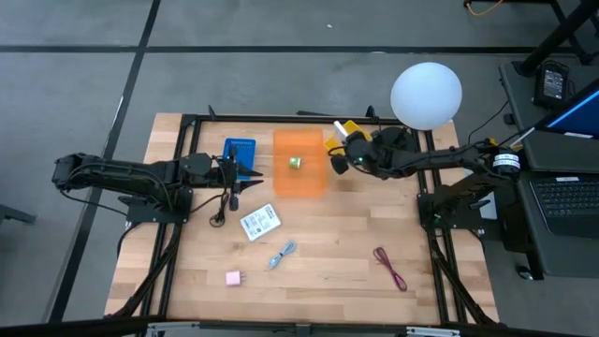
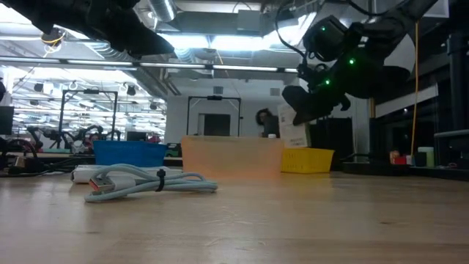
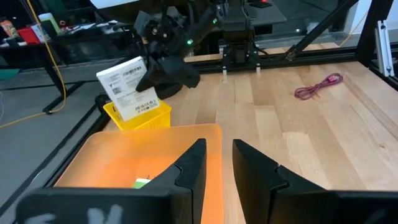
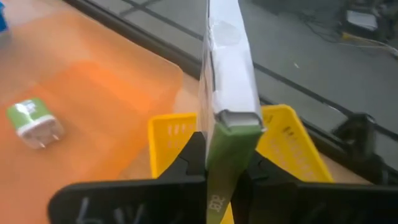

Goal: Pick and place items into bin
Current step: Put the right card reader box into the yellow basket

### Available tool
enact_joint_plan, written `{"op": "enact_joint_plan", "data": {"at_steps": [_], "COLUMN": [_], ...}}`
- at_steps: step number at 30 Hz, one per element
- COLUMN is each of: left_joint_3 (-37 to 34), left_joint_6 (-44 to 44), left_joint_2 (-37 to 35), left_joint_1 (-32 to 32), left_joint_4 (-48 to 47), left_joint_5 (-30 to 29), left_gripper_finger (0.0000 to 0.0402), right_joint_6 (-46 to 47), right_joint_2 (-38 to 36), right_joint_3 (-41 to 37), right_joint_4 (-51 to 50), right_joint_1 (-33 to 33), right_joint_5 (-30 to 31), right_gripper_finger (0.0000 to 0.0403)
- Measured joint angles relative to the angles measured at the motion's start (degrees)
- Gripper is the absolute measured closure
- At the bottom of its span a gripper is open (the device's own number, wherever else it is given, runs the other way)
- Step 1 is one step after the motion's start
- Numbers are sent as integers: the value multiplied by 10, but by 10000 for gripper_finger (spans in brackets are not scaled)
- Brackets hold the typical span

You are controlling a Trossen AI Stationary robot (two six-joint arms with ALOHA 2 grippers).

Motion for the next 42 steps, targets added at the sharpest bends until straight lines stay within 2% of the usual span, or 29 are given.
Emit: {"op": "enact_joint_plan", "data": {"at_steps": [2, 8, 14, 18, 24, 33, 42], "left_joint_3": [0, 0, 0, 0, 0, 0, 0], "left_joint_6": [-1, -10, -10, -10, -10, -11, -15], "left_joint_2": [0, 0, 0, 0, 0, 0, 0], "left_joint_1": [0, 0, 0, 0, 0, 0, 0], "left_joint_4": [0, 0, 0, 0, 0, 0, 0], "left_joint_5": [0, -1, -4, -6, -6, -6, -6], "left_gripper_finger": [329, 329, 329, 329, 329, 329, 329], "right_joint_6": [-10, -5, -4, -5, -3, 9, 5], "right_joint_2": [0, 0, 0, 0, 0, 0, 0], "right_joint_3": [-16, -47, -65, -66, -66, -66, -66], "right_joint_4": [34, 41, 94, 96, 96, 93, 92], "right_joint_1": [-5, -19, -19, -19, -19, -19, -36], "right_joint_5": [-11, -23, -45, -68, -68, -68, -67], "right_gripper_finger": [387, 387, 387, 387, 387, 326, 314]}}
